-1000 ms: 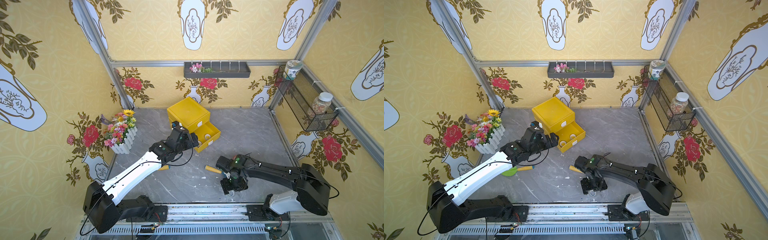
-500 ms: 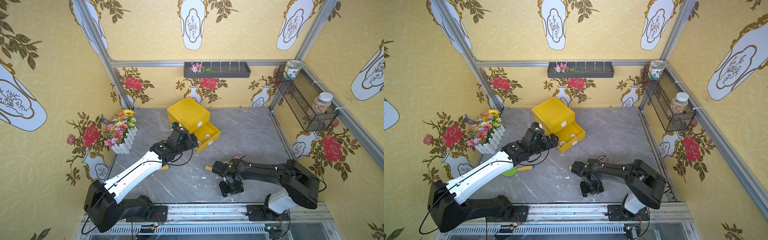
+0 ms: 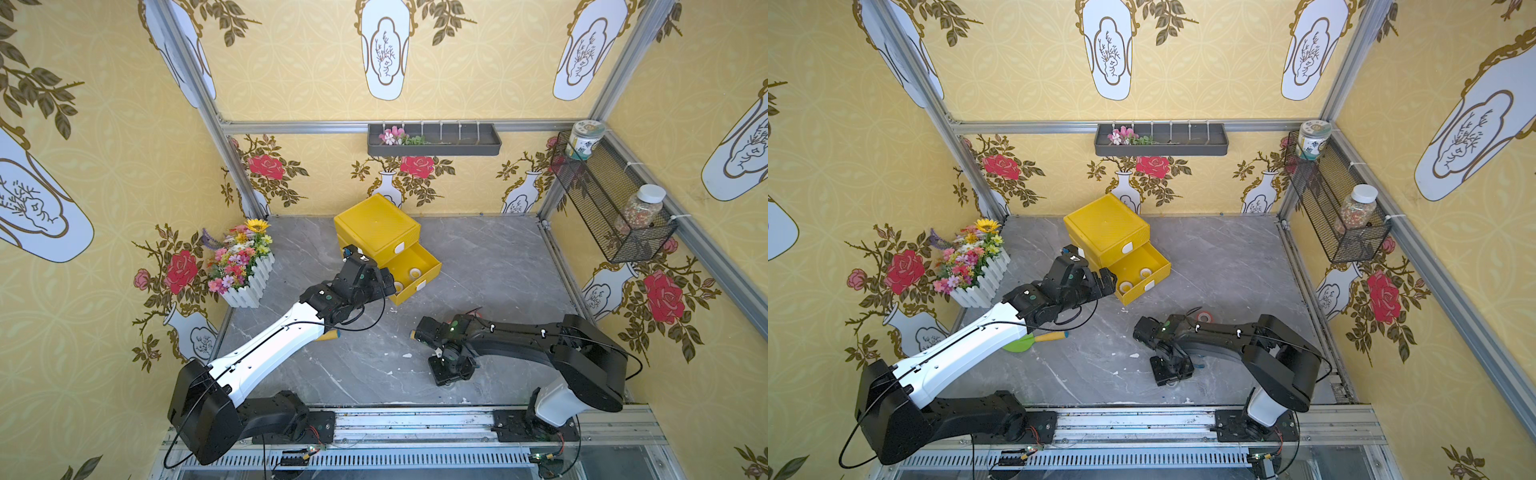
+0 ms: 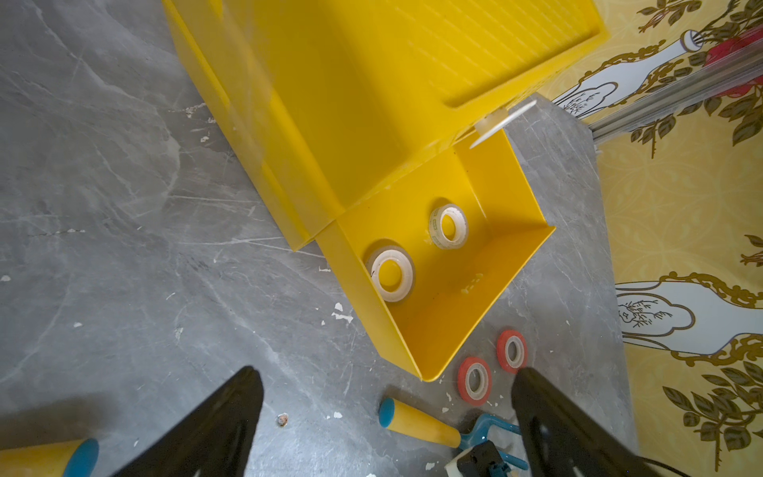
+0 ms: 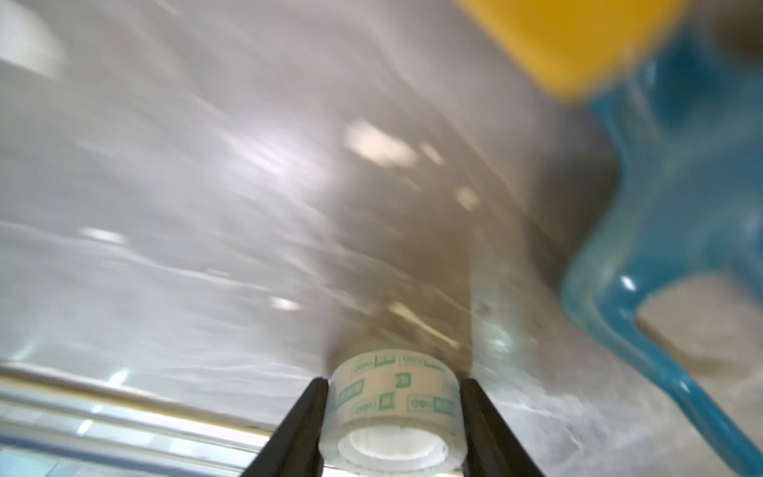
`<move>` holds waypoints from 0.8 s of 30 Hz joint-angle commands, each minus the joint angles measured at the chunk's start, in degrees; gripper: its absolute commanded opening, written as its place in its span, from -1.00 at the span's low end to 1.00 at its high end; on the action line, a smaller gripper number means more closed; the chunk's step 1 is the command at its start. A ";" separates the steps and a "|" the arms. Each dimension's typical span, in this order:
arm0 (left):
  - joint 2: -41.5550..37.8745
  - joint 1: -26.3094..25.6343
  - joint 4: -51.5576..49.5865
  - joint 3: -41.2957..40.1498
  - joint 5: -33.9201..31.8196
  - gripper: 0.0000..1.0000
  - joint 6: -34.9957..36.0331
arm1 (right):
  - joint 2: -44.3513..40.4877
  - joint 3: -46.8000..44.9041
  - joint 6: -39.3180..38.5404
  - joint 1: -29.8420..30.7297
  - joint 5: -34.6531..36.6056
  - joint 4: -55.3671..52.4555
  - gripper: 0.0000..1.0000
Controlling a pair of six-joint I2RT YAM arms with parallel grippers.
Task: Place the transparent tape into the drawer according to color
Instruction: Pick up the tape at the center of the board, then place the tape in the drawer.
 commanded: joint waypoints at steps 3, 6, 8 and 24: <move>-0.94 0.91 -0.72 -1.07 -0.99 1.00 -0.15 | -1.64 5.22 -3.83 -0.08 0.94 1.51 -0.08; -2.07 1.79 -0.90 -2.10 -1.18 0.99 -0.53 | -4.28 9.09 -5.08 -1.31 2.06 -0.59 -0.09; -3.18 2.41 -0.91 -2.75 -1.00 0.99 -0.90 | -6.28 11.97 -5.99 -2.65 2.83 -2.02 -0.09; -8.63 4.44 -3.35 -4.73 -1.04 0.99 -3.10 | 1.89 36.54 -15.81 -18.80 1.85 11.17 -0.10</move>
